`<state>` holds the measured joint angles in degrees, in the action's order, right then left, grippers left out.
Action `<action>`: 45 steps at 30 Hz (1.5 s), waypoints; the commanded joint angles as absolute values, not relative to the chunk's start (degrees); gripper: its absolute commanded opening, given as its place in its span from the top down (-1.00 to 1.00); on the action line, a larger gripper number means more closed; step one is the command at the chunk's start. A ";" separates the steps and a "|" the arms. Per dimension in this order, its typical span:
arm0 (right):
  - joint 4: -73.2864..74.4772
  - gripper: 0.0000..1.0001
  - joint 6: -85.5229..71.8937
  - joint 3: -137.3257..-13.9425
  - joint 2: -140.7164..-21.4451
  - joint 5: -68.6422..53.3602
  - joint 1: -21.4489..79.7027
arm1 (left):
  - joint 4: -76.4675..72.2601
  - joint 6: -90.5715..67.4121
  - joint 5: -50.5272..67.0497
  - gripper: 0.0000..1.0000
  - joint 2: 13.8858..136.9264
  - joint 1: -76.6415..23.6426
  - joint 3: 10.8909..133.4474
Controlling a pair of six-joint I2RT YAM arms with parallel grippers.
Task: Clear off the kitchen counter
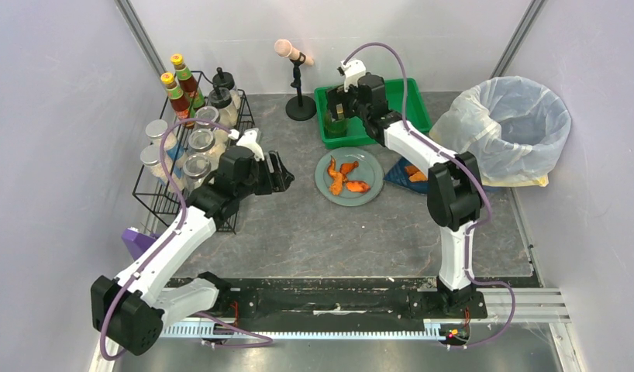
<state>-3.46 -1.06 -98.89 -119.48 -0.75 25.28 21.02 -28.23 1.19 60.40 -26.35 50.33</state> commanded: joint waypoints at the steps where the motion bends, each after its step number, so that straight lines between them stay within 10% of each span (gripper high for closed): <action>1: -6.77 -0.94 -2.20 -95.82 -111.82 1.35 25.46 | 19.95 -29.99 2.66 -0.51 61.71 -27.11 53.04; 29: -11.62 -0.96 -23.36 -36.44 -59.85 0.55 19.99 | -11.21 -58.67 -5.16 -0.33 85.68 -34.69 46.60; 45: -7.46 -0.96 -23.50 -27.22 -47.24 0.18 19.93 | -37.79 -72.94 -13.80 -0.23 95.25 -37.10 32.24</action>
